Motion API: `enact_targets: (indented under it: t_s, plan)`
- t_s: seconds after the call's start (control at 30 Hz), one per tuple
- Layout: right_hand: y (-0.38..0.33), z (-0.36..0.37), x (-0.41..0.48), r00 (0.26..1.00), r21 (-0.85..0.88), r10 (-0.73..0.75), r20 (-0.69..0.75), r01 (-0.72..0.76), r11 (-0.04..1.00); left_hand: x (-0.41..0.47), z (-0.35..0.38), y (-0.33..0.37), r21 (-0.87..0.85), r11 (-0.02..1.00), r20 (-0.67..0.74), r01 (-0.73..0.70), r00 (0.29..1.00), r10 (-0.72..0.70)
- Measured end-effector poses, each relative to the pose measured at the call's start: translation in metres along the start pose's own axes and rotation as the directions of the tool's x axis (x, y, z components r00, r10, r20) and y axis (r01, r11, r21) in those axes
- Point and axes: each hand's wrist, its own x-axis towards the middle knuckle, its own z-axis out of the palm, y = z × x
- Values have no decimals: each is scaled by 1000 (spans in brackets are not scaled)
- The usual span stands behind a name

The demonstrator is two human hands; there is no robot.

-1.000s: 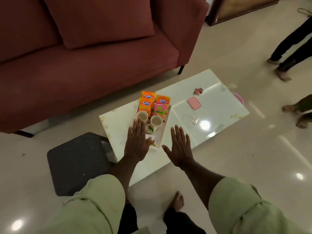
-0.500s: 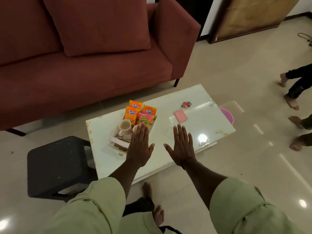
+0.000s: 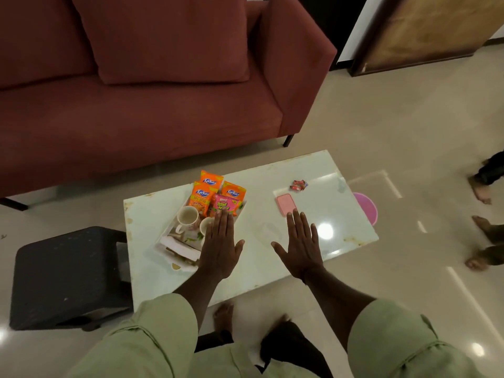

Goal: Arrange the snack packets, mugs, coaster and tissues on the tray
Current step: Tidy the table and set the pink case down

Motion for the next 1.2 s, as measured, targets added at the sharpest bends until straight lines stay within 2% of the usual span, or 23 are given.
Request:
enact_targets:
  t_s: [0.17, 0.37, 0.57, 0.73, 0.9, 1.07, 1.2]
  plan:
    - [38, -2, 28, 999, -2, -35, 32, 35, 999, 22, 8, 26, 44, 999, 31, 28, 999, -29]
    - [94, -1, 65, 986, 8, -146, 77, 146, 989, 55, 24, 73, 46, 988, 50, 146, 988, -148]
    - [144, -3, 97, 956, -1, -260, 138, 263, 965, 78, 36, 119, 0, 979, 75, 202, 977, -201]
    - [168, -5, 110, 941, -11, -297, 161, 303, 953, 85, 40, 138, -35, 970, 109, 242, 965, -237]
    - [178, -6, 119, 943, 29, -295, 151, 294, 955, 86, 44, 141, -82, 966, 133, 244, 964, -231]
    - [184, -3, 139, 960, 70, -244, 139, 236, 969, 94, 63, 130, -136, 967, 275, 216, 946, -172]
    - [195, 5, 159, 970, 107, -189, 153, 174, 979, 104, 80, 124, -180, 953, 303, 243, 936, -182]
